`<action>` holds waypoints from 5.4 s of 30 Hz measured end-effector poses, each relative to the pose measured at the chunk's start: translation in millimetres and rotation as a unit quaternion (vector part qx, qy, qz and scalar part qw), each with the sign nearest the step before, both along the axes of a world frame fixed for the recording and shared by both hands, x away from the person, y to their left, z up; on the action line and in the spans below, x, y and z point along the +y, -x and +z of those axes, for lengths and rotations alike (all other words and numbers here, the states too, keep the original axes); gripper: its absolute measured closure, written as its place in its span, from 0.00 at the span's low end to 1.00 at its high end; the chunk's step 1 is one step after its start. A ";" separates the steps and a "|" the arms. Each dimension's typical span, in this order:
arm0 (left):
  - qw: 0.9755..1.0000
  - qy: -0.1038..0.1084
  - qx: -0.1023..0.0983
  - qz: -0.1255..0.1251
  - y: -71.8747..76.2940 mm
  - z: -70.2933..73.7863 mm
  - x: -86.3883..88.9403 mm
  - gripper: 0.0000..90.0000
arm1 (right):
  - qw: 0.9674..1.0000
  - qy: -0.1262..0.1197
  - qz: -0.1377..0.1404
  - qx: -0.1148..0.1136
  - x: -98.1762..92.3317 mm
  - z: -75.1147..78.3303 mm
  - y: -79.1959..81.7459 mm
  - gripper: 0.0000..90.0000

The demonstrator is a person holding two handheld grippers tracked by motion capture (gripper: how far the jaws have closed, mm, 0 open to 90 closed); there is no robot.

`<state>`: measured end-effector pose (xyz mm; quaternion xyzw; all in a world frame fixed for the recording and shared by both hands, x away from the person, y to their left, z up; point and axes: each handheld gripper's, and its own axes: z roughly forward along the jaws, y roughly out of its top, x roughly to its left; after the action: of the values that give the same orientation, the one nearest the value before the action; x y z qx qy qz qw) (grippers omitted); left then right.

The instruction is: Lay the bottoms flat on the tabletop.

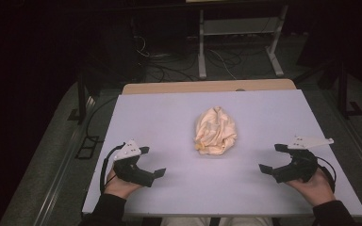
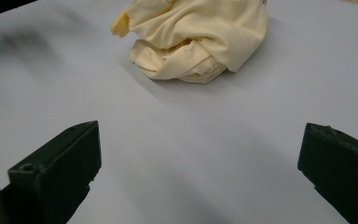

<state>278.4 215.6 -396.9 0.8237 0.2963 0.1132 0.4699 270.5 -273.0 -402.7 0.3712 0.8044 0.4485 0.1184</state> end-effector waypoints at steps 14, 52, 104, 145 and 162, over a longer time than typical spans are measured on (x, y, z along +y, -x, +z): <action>1.000 -0.019 -0.003 -0.022 -17.3 24.3 -14.4 0.00 | 1.000 0.005 0.021 0.003 4.9 27.7 -19.5 0.00; 0.998 -0.047 -0.012 -0.038 -77.0 60.0 -40.5 0.00 | 0.999 0.008 0.020 0.033 16.5 41.0 -84.1 0.00; 0.998 -0.016 0.056 -0.027 -150.6 -10.1 -88.1 0.00 | 0.997 -0.008 0.022 0.067 43.1 -13.3 -126.6 0.00; 0.993 0.022 0.118 -0.018 -200.5 -31.0 -131.5 0.26 | 0.994 -0.031 0.053 0.089 56.2 -29.0 -126.4 0.62; 0.992 0.010 0.126 -0.012 -197.4 -31.7 -151.3 0.97 | 0.996 -0.009 0.030 0.084 58.8 -27.5 -126.3 0.92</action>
<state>475.8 64.3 -428.6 0.8302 0.3445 0.0006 0.4382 396.8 -214.3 -430.2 0.3843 0.8183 0.4262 0.0336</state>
